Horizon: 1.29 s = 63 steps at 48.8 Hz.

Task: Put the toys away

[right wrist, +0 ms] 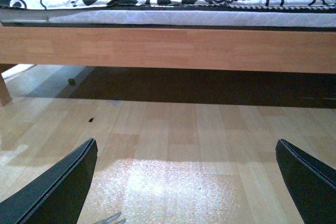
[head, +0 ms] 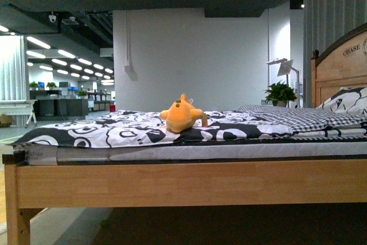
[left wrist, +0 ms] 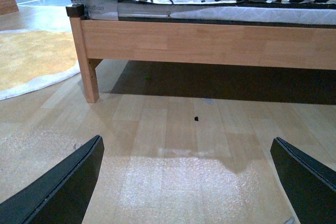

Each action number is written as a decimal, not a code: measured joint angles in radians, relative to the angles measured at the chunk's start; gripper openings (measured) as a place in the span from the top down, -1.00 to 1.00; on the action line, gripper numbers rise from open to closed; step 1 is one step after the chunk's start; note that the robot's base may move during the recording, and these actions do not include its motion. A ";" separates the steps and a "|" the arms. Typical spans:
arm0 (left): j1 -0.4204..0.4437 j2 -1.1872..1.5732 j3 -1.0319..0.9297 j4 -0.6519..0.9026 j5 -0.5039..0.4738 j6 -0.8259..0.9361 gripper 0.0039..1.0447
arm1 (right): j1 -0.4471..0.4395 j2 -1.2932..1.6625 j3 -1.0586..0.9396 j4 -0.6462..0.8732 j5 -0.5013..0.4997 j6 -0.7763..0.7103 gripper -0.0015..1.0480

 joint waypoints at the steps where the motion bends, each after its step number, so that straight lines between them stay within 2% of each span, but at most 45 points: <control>1: 0.000 0.000 0.000 0.000 0.000 0.000 -0.89 | 0.000 0.000 0.000 0.000 0.000 0.000 -0.99; 63: 0.000 -0.001 0.000 0.000 0.001 0.000 -0.89 | 0.000 0.000 0.000 0.000 0.000 0.000 -0.99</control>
